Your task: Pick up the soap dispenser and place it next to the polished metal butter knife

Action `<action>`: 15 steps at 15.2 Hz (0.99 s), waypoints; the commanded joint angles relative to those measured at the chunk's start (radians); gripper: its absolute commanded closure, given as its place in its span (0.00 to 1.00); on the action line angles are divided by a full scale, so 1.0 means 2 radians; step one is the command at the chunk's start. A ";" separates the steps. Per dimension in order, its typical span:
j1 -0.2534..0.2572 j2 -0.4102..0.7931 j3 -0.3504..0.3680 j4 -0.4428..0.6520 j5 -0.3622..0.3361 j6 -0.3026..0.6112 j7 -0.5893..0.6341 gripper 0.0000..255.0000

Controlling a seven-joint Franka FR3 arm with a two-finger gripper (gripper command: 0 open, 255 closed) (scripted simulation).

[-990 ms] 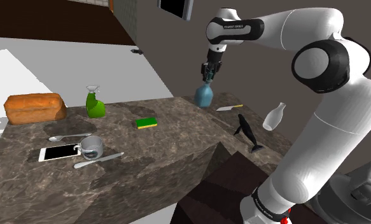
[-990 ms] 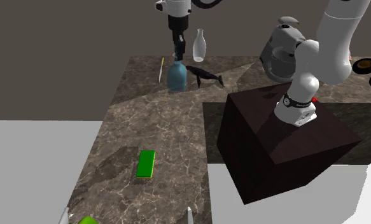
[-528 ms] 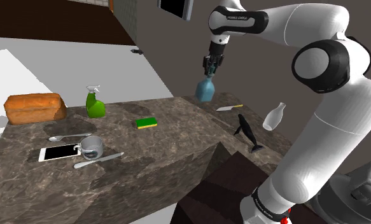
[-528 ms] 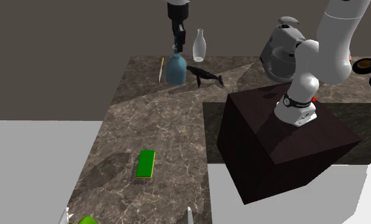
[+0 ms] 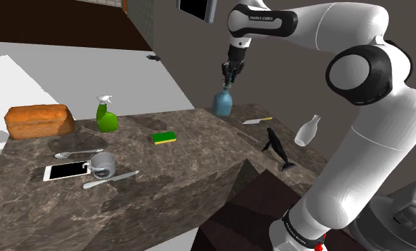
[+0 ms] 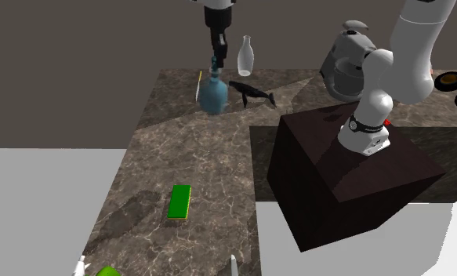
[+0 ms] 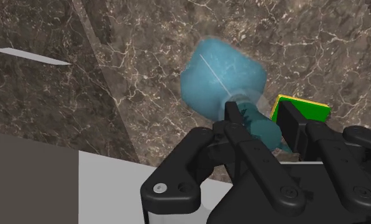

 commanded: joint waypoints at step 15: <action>0.090 0.063 0.064 -0.025 -0.008 0.082 0.158 1.00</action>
